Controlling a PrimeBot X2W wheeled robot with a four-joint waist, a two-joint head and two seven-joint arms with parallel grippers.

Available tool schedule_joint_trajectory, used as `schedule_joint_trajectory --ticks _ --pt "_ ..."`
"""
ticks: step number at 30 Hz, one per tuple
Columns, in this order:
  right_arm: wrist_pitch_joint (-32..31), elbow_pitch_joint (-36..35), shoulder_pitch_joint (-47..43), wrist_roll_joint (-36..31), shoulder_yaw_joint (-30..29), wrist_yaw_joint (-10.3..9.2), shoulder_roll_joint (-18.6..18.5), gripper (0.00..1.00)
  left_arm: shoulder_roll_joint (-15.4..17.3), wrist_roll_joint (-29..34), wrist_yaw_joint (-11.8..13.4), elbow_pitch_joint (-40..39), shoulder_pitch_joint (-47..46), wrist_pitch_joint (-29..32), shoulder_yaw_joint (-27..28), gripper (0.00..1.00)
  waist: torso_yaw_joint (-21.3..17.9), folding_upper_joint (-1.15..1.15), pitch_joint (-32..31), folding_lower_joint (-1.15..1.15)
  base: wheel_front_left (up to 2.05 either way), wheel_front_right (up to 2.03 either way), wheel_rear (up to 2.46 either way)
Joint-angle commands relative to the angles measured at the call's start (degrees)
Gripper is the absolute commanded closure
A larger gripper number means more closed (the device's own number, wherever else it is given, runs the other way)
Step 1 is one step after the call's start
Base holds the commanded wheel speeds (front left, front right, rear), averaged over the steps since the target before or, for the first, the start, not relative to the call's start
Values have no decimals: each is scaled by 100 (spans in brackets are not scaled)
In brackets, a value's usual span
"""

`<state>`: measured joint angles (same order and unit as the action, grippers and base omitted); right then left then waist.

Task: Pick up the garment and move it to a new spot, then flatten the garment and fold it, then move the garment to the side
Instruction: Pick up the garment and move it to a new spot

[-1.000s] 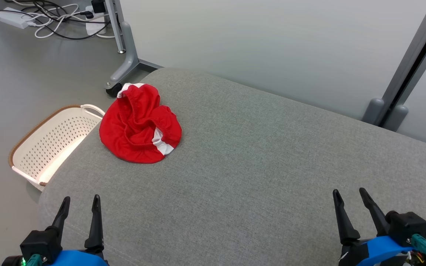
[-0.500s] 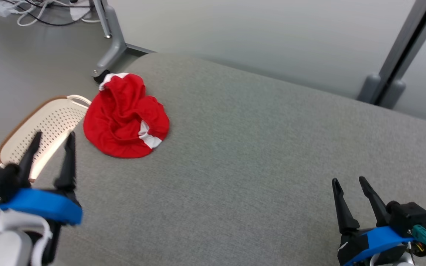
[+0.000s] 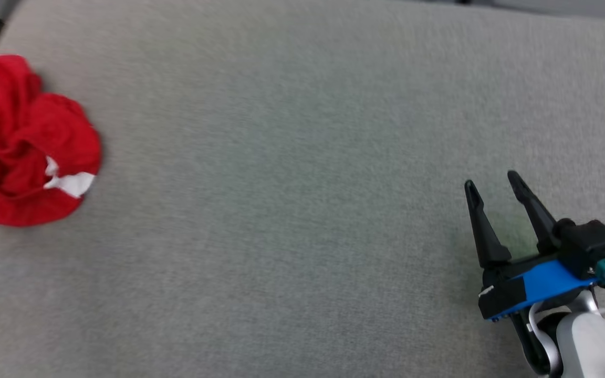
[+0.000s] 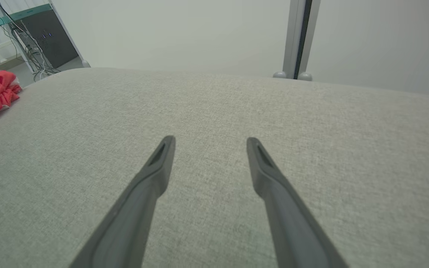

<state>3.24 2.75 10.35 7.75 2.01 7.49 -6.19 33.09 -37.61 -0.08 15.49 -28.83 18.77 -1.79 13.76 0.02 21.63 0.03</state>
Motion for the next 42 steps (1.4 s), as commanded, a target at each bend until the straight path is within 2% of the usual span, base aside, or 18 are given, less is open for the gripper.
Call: schedule_joint_trajectory --ticks 1,8,11,14,18,19,28,33,37,42 --pt "-55 -122 158 -40 74 0 -62 0 85 -106 88 144 -190 93 153 0 -125 -2 276 -3 0 0 0" --pt "-149 -511 407 -54 159 0 -239 0 317 -327 363 833 -425 396 487 0 -659 -2 1087 -3 0 0 0" --pt "-196 -687 421 -70 121 0 -286 0 191 -456 453 1196 -534 444 560 0 -798 -2 1302 -3 0 0 0" --pt "-217 -800 352 -60 70 0 -312 0 -22 -603 566 1681 -575 778 476 0 -863 -2 1357 -3 0 0 0" --pt "-217 -834 289 -18 59 0 -312 0 -282 -800 510 2153 -555 1281 317 0 -909 -2 1283 -3 0 0 0" --pt "-205 -834 289 -14 67 0 -303 0 -266 -781 462 2170 -569 1276 279 100 -912 -2 1250 -3 0 0 0" --pt "149 -480 193 -58 179 0 -158 0 221 -449 13 1794 -1043 633 184 100 -885 -2 534 -3 0 0 0" --pt "377 -105 82 4 250 0 3 0 389 -300 -272 1335 -1292 659 -44 100 -971 -2 -90 -3 0 0 0" --pt "505 103 -16 34 235 0 97 0 382 -165 -374 827 -1423 896 -338 100 -1076 -2 -500 -3 0 0 0" --pt "611 355 -203 100 210 0 216 0 63 -251 -396 -167 -1661 1407 -745 100 -1321 -2 -1038 -3 0 0 0"
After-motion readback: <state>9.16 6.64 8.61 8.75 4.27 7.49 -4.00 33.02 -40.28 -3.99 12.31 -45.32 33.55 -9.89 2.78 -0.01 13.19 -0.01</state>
